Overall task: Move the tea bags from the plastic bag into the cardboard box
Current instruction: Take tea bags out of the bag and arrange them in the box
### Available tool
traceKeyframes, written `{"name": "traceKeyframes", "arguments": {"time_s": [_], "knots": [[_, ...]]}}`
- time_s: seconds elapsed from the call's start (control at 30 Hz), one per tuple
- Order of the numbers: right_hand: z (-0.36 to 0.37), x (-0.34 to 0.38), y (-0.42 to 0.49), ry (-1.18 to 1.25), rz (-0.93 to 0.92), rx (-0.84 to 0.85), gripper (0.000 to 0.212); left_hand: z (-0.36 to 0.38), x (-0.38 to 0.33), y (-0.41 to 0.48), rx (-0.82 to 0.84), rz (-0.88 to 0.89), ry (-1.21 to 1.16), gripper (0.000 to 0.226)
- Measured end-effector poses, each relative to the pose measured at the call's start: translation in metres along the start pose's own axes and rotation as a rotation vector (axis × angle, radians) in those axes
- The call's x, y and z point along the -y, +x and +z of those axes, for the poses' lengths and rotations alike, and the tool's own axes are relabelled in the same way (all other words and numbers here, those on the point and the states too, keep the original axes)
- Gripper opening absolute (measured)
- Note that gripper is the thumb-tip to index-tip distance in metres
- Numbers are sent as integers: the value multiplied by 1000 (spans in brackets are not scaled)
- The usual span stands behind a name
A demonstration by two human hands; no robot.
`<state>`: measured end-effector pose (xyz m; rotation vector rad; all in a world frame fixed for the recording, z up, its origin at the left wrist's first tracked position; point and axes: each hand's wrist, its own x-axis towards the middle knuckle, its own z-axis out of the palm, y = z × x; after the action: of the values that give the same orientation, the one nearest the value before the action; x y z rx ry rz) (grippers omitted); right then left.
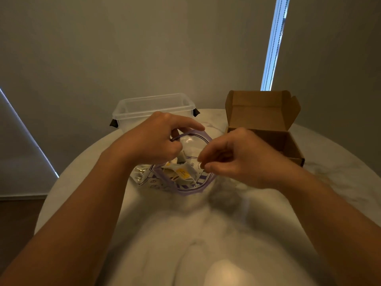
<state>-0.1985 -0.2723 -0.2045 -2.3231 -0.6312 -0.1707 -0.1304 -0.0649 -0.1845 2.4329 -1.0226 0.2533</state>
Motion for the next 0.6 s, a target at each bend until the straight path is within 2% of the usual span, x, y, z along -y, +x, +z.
{"name": "traceKeyframes", "arguments": {"time_s": [0.1,0.2,0.37,0.6], "knots": [[18,3,19,-290,-102,75,32,0,2,0,3,-5,1,59],[29,5,36,-399,-119,149,44,0,2,0,8,-1,-7,58],[42,-3,51,-431,-145,230,52,-1,0,-1,5,-20,-5,59],[47,-8,52,-412,-176,223,55,-1,-3,-3,8,-33,9,58]]}}
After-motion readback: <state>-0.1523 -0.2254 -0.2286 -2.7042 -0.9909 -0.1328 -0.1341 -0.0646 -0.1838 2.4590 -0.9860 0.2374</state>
